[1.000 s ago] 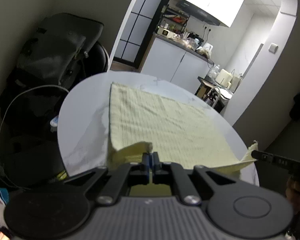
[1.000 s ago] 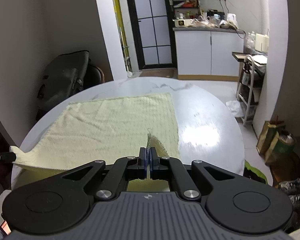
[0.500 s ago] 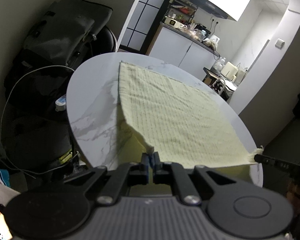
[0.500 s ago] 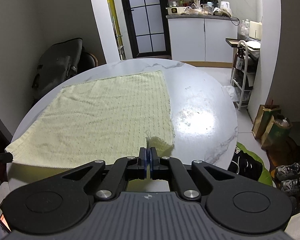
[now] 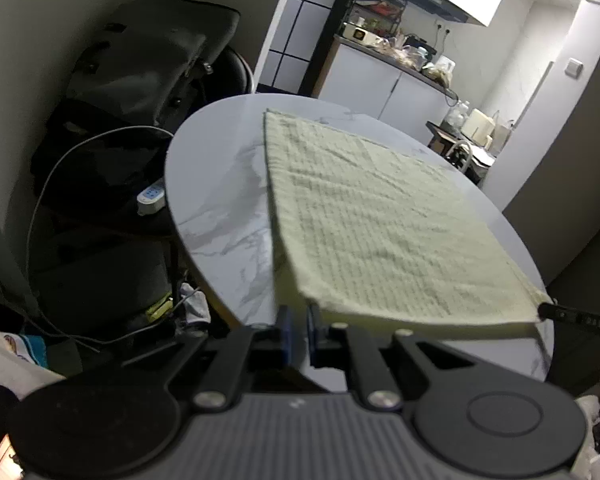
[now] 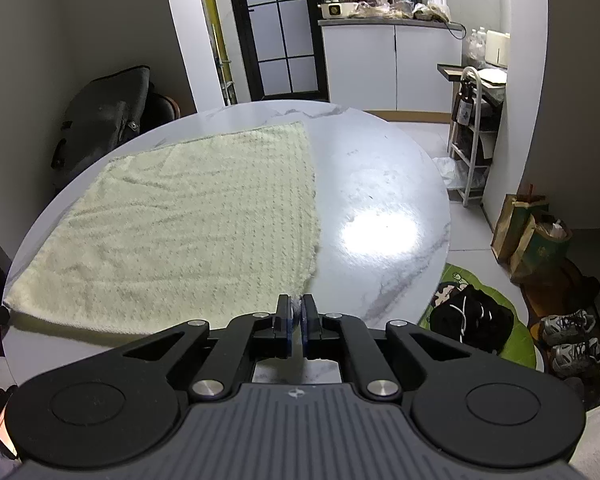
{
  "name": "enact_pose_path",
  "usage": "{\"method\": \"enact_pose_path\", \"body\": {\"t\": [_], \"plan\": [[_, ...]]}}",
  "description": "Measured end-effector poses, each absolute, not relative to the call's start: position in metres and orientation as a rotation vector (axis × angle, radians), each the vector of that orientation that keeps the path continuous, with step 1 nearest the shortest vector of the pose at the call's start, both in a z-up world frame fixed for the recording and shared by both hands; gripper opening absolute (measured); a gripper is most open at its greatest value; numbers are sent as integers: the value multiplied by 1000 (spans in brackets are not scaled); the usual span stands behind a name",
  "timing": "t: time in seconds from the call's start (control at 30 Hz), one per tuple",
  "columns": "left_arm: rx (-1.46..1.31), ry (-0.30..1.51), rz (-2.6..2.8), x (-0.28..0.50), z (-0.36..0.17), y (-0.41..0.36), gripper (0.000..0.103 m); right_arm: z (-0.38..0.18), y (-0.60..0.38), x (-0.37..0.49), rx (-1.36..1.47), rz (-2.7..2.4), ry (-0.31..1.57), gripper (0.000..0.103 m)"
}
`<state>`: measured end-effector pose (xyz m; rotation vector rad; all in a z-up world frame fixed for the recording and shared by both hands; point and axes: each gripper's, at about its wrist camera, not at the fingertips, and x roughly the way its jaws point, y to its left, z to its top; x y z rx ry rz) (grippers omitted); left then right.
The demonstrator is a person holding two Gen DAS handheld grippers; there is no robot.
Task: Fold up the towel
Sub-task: 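Lower the towel flat onto the table with both grippers, then open both grippers to release the towel edge and pull back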
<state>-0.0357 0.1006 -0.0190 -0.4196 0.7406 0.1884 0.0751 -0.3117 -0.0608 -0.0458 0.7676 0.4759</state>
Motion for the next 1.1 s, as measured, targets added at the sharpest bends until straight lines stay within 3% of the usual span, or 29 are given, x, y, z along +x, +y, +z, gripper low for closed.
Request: {"method": "enact_pose_path", "body": {"t": [0.13, 0.27, 0.3, 0.53, 0.9, 1.03, 1.1], "plan": [[-403, 740, 199, -39, -18, 100, 18, -63, -315, 73, -60, 474, 773, 6], [-360, 737, 214, -40, -15, 94, 40, -64, -319, 69, -74, 471, 759, 35], [-347, 734, 215, -39, -14, 92, 45, -64, -320, 68, -75, 471, 752, 37], [-246, 706, 221, -37, -7, 77, 64, -64, -329, 67, -88, 469, 743, 39], [-163, 670, 224, -36, 1, 66, 66, -64, -324, 70, -146, 516, 736, 41], [-134, 676, 215, -35, 2, 62, 59, -66, -320, 72, -143, 533, 744, 41], [-121, 679, 212, -34, 3, 60, 57, -66, -318, 72, -152, 545, 746, 48]]}}
